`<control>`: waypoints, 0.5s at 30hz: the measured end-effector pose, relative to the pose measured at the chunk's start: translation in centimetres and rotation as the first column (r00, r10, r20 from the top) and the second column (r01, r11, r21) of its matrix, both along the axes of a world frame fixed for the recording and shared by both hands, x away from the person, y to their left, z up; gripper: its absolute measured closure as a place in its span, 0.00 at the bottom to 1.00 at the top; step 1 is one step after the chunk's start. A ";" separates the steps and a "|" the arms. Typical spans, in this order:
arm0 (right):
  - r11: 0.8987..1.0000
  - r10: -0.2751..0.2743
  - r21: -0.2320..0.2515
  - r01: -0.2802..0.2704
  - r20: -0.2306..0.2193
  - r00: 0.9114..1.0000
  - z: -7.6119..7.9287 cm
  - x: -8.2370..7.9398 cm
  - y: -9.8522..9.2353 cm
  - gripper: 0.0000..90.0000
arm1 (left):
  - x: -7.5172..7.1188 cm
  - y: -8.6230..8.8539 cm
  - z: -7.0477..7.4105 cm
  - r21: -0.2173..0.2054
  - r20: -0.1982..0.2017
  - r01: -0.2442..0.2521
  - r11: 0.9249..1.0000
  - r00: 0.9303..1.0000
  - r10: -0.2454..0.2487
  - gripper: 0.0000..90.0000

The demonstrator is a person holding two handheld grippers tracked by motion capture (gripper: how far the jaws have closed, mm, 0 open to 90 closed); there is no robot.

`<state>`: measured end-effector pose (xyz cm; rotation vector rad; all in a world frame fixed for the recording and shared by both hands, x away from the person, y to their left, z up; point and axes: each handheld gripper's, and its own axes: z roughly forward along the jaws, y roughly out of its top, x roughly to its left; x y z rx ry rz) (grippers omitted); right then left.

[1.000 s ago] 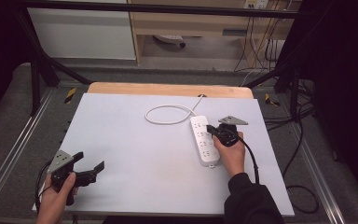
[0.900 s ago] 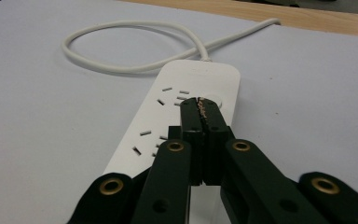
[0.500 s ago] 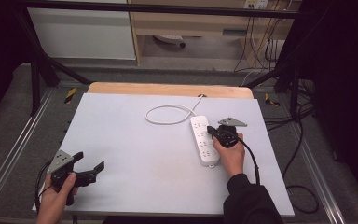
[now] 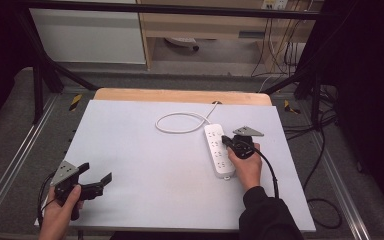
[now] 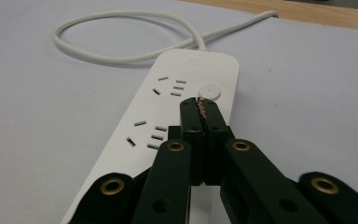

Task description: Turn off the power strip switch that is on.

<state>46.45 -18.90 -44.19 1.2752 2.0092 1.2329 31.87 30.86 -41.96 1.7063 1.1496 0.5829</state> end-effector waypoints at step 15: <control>1.000 -0.005 0.001 0.005 0.006 1.000 -0.2 -0.1 0.0 1.00 | 0.0 0.0 0.1 0.004 0.003 0.004 1.000 1.000 -0.004 0.06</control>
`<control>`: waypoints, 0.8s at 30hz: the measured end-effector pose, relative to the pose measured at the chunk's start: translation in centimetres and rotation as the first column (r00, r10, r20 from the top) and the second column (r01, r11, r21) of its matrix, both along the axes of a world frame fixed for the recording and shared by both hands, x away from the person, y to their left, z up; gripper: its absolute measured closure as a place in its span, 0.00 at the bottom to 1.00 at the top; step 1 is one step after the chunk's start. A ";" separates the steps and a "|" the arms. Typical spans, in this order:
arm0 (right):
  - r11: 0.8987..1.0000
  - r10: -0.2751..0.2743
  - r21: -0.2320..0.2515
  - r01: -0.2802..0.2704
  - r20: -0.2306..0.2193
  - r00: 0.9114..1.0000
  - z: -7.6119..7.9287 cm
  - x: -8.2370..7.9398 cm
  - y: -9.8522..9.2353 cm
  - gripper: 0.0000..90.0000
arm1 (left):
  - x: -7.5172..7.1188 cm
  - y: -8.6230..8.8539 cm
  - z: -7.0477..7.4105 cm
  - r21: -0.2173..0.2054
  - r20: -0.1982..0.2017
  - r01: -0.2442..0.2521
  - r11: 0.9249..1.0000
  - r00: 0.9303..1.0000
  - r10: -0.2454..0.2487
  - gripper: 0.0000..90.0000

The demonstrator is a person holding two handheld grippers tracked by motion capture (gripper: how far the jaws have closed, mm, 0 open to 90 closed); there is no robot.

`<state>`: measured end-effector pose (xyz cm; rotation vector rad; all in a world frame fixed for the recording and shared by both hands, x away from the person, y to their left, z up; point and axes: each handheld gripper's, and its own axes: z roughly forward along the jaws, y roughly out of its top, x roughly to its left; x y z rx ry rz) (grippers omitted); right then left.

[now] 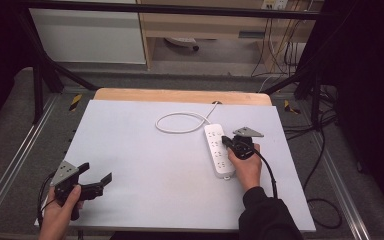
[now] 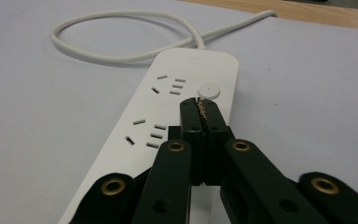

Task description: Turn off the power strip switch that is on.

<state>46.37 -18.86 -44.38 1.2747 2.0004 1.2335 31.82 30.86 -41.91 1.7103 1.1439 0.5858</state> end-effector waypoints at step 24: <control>1.000 0.011 -0.003 -0.011 0.000 1.000 -0.3 0.1 0.1 1.00 | 0.0 0.0 0.0 0.000 0.005 -0.001 1.000 1.000 0.001 0.06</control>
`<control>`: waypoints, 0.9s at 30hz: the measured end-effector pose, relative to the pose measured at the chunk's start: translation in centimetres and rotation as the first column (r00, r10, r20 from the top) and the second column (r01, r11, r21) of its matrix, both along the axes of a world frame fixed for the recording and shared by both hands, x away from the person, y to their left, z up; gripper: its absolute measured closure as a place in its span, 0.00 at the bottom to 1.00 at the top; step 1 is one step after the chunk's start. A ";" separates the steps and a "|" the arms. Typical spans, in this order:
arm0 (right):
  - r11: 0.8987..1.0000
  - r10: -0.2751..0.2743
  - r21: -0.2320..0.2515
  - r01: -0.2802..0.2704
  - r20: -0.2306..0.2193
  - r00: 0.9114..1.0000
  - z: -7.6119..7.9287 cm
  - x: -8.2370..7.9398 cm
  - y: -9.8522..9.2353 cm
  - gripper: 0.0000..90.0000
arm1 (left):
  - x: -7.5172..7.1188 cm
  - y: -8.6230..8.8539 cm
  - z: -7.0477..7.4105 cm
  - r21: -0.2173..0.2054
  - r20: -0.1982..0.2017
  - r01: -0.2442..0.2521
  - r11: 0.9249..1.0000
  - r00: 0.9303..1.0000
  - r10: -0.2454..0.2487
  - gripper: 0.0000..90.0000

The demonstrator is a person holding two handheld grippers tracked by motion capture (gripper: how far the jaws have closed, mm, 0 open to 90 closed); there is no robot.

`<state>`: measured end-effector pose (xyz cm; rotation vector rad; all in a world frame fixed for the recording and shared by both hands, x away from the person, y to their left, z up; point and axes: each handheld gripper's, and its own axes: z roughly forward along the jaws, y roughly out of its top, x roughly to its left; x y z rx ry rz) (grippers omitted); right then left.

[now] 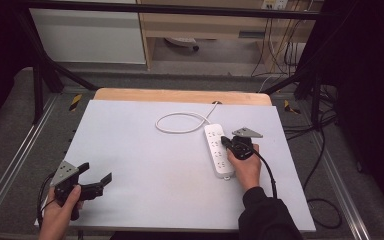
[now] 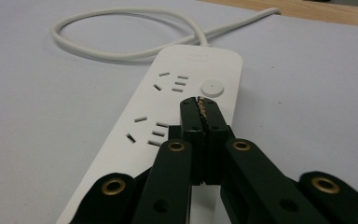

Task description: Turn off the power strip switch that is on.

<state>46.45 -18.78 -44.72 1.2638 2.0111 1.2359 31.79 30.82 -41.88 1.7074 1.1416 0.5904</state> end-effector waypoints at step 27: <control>1.000 0.018 0.013 -0.018 0.000 1.000 -0.3 0.0 0.0 1.00 | 0.0 0.2 0.0 -0.003 0.001 -0.008 1.000 1.000 0.008 0.06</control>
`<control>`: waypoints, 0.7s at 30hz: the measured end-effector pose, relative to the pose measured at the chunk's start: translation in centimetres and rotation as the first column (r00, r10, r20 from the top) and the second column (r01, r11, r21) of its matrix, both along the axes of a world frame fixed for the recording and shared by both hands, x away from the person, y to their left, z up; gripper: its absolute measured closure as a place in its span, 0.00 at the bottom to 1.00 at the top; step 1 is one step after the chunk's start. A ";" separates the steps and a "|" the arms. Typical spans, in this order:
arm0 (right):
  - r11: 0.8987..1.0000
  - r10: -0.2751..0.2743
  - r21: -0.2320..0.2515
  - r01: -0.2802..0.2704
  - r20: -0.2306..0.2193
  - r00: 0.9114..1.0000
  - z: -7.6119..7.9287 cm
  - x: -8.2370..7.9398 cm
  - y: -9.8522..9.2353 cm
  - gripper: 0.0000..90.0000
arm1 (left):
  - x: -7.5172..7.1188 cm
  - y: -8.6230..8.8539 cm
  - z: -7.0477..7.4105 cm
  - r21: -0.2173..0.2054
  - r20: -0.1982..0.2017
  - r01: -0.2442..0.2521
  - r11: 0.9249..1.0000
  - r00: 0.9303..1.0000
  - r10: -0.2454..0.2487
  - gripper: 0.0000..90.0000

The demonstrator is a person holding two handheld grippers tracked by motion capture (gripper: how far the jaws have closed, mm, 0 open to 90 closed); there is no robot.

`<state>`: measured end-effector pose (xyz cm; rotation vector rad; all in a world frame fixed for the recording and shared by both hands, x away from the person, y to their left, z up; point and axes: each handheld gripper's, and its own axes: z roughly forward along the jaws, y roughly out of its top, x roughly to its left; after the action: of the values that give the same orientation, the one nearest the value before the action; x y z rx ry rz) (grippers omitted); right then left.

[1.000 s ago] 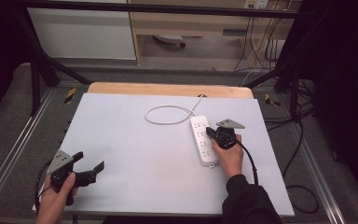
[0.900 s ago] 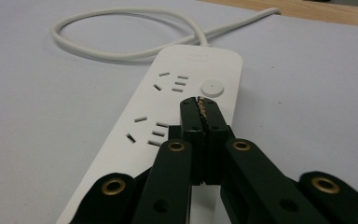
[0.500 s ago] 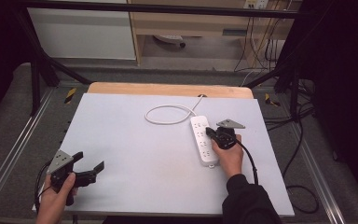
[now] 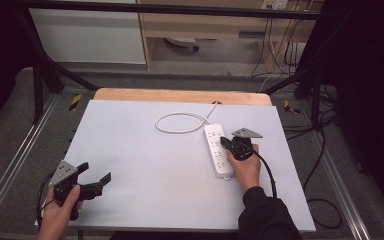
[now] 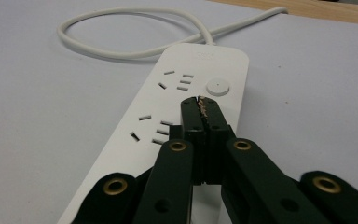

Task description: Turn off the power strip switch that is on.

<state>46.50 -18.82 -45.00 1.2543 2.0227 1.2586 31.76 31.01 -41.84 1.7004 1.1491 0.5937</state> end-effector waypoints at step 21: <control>1.000 -0.002 0.009 0.002 0.000 1.000 -0.1 0.0 0.0 1.00 | 0.0 0.0 0.0 -0.001 -0.002 -0.001 1.000 1.000 0.001 0.06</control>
<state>46.50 -18.85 -45.06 1.2599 2.0170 1.2677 31.76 31.04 -41.86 1.7003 1.1515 0.5925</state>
